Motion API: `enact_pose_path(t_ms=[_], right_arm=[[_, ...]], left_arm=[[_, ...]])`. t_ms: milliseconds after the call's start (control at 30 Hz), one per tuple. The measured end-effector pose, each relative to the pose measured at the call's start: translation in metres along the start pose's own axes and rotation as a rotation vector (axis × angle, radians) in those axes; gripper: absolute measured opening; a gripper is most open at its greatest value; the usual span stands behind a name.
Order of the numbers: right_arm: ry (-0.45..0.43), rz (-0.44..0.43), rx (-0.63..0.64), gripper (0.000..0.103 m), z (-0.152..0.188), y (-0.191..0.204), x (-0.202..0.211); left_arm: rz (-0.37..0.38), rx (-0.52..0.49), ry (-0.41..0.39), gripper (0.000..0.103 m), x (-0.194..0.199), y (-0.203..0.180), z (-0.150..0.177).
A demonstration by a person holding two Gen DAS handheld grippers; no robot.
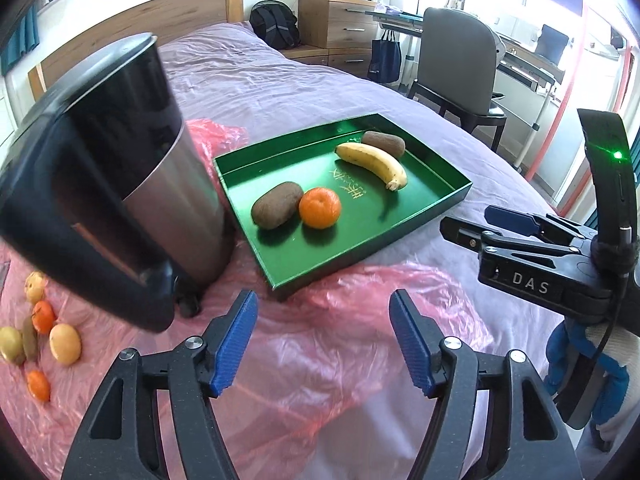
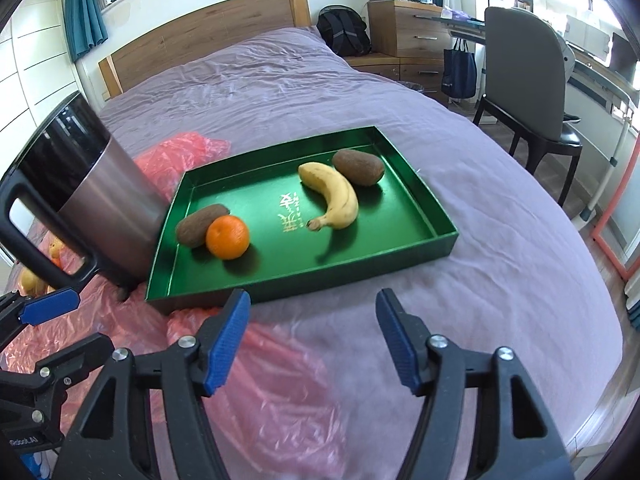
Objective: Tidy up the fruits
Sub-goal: 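Withdraw both tools from the tray back toward the fruit spread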
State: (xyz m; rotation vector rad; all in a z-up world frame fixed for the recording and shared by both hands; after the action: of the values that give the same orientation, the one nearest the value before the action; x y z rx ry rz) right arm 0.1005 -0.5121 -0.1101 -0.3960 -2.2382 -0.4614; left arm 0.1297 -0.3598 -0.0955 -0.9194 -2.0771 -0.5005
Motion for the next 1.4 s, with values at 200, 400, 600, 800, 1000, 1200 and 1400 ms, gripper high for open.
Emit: enact_pose_path(t_ms=[200,400,600,800,1000,1200,1400], right_arm=[[0.003,-0.011,0.0,0.077,0.02,0.011,0.023],[0.013,-0.038,0.003,0.077,0.044,0.027,0.041],[0.017,-0.066,0.029,0.077,0.061,0.049,0.059],[0.026,-0.085,0.064,0.077,0.077,0.072,0.069],[0.044,-0.111,0.111,0.077,0.092,0.1,0.073],[0.059,-0.14,0.162,0.077,0.105,0.133,0.073],[0.072,-0.155,0.201,0.077,0.119,0.162,0.075]], left_arm=[[-0.026,0.03,0.0,0.072,0.025,0.011,0.027],[-0.06,0.066,-0.003,0.073,0.046,0.026,0.053],[-0.097,0.104,0.001,0.073,0.061,0.045,0.08],[-0.136,0.143,0.002,0.073,0.076,0.069,0.105],[-0.17,0.184,0.0,0.073,0.089,0.093,0.126],[-0.207,0.236,-0.012,0.073,0.102,0.12,0.144],[-0.244,0.275,-0.034,0.073,0.111,0.146,0.159]])
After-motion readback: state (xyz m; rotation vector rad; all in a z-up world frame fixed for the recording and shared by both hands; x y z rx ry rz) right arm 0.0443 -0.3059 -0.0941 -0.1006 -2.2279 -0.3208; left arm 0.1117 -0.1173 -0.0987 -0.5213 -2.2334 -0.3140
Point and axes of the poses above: each gripper's, at about its wrist camera, not at the fingertips, and x roughly against the way its jaws point, y to its left, z to its underside, the point moved 10 cm from there along -x, roughly the way its jaws point, and after that the axes turned 8 degrees about -x, right-handed, at the moved point
